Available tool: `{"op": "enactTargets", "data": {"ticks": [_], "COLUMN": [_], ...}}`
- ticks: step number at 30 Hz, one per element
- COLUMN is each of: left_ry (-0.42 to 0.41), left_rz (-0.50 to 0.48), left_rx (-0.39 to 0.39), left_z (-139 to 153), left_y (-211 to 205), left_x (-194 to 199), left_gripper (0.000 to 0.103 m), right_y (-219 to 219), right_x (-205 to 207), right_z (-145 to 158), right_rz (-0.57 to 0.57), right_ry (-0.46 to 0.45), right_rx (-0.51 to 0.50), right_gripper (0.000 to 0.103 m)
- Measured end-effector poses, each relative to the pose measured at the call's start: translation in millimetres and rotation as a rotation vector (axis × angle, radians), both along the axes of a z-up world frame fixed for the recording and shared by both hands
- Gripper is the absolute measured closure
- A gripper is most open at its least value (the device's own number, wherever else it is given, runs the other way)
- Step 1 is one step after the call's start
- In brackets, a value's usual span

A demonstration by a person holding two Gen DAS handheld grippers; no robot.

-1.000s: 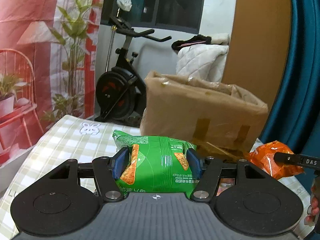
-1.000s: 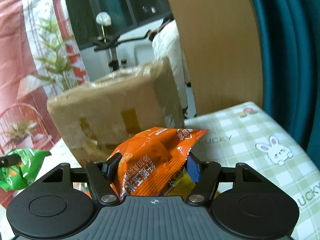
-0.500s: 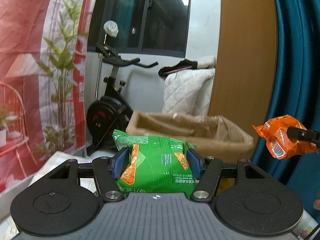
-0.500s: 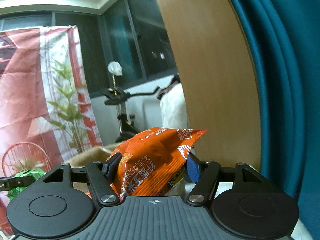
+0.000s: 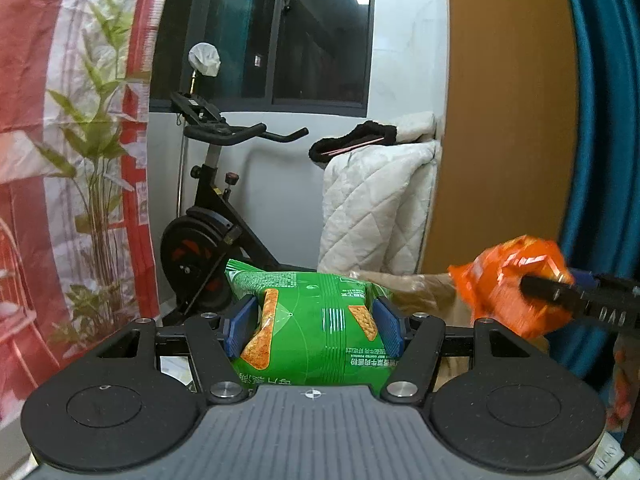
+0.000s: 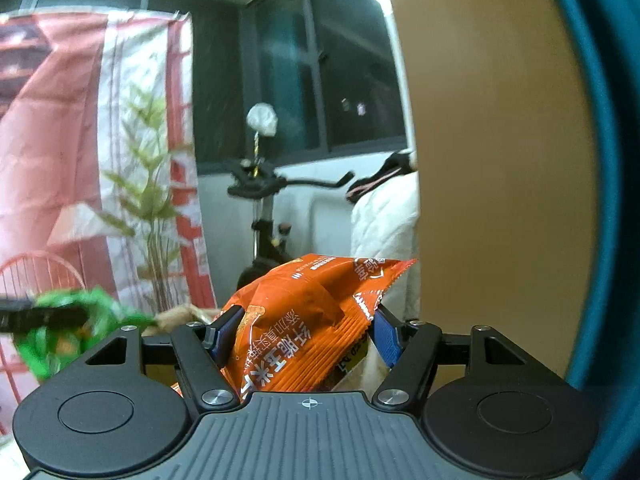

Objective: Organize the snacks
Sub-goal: 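Carry both bags to the bin and open both tools to drop them, then grasp the pale green puffed-snack bag with the right tool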

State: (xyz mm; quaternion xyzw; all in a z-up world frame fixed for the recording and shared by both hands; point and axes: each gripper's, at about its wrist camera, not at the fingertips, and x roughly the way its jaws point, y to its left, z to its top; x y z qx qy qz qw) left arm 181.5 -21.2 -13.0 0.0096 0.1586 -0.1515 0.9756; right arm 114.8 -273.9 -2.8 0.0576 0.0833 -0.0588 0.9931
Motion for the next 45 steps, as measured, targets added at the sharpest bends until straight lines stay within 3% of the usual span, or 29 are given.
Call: {"op": "enactTargets", "data": {"ticks": [6,12,14,17,34,45], "left_ry": [0.018,0.065,0.084,0.083,0.117,0.136], "left_rz": [-0.002,-0.013,-0.006,-0.003,-0.028,-0.027], "left_rx": [0.042,0.074,0.083,0.081,0.003,-0.025], "left_z": [0,-10,-14,-13,-1,-26], "left_y": [-16,-27,-28,-25,17,39], "left_x": [34,57,61,59,-16,-74], "left_gripper": [0.037,0.036,0.028,0.023,0.022,0.023], "right_y": [-1,-9,-11,-9,21,64], "right_x": [41,57,54,53,-24,-65], "right_z": [-19,-39,-42,-42,-30,-64], "right_rz": [0.017,-0.015,-0.020,-0.034,0.001,0.053], "right_ry": [0.091,0.153,0.157,0.158,0.116,0.173], "right_rx": [0.003,0.032,0.039,0.035,0.048,0.057], "right_gripper": [0.039,0.035,0.035,0.021,0.021,0.022]}}
